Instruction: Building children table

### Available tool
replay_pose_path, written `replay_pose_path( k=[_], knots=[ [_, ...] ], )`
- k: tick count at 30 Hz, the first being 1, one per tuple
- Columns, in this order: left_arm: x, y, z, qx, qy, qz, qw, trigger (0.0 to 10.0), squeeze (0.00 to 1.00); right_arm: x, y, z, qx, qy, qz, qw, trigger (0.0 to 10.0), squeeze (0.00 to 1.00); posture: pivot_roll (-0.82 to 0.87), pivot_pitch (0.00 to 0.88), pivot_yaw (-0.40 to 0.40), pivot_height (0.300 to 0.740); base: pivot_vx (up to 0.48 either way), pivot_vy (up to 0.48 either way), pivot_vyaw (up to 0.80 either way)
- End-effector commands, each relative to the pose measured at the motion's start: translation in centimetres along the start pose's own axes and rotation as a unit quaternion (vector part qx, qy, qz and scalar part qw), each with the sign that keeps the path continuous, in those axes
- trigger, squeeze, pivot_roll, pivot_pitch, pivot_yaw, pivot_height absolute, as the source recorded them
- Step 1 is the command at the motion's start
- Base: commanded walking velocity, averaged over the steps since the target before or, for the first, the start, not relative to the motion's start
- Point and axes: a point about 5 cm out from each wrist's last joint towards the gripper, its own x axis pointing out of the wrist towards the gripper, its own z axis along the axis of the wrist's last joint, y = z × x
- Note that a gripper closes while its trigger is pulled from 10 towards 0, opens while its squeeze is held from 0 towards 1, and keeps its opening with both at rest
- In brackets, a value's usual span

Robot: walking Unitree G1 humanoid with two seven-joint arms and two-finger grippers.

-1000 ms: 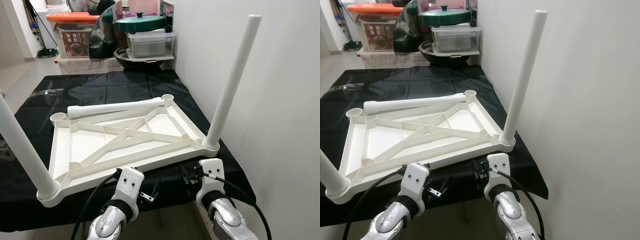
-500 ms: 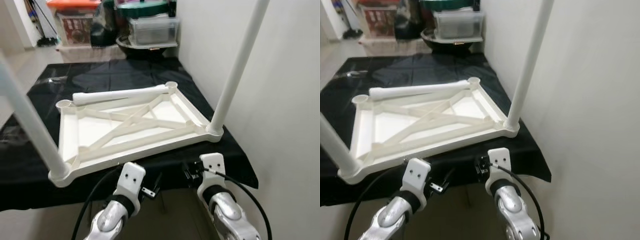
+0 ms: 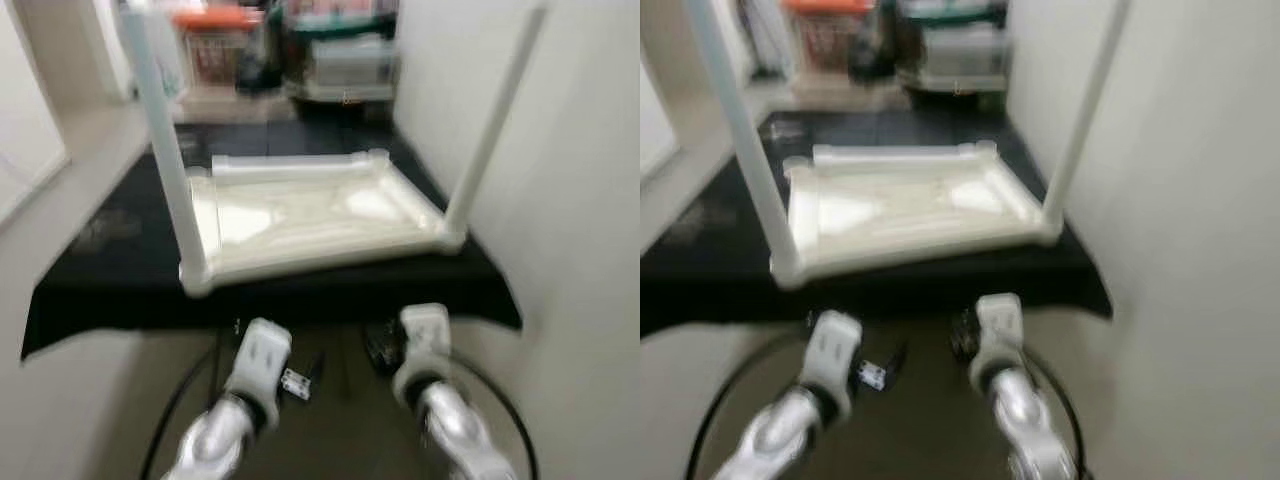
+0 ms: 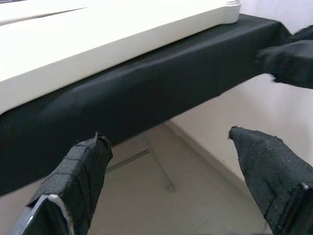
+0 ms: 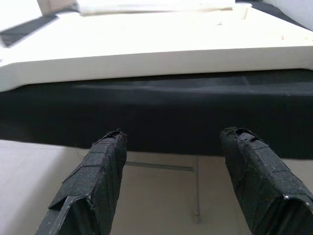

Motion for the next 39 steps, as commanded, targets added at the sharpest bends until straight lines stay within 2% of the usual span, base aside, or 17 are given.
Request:
replay_pose_path(
  k=[1,18,39],
  knots=[
    [0.02,-0.26,-0.26,-0.001,0.009,-0.006,1.0,10.0,0.0,-0.09,-0.24,-0.12,-0.005,0.005,-0.003,1.0,10.0,0.0,0.01,0.007,-0.016,0.74,-0.251,0.0,0.0],
    [0.12,-0.05,-0.29,-0.001,0.01,0.005,1.0,10.0,0.0,-0.06,-0.17,-0.13,-0.001,0.009,-0.001,1.0,10.0,0.0,0.01,0.011,-0.014,0.74,-0.015,0.0,0.0],
    [0.01,-0.28,-0.45,-0.001,0.014,-0.004,1.0,10.0,0.0,-0.2,-0.16,-0.25,0.0,0.011,0.0,1.0,10.0,0.0,0.01,0.002,-0.018,0.74,0.0,0.47,0.0]
  ],
)
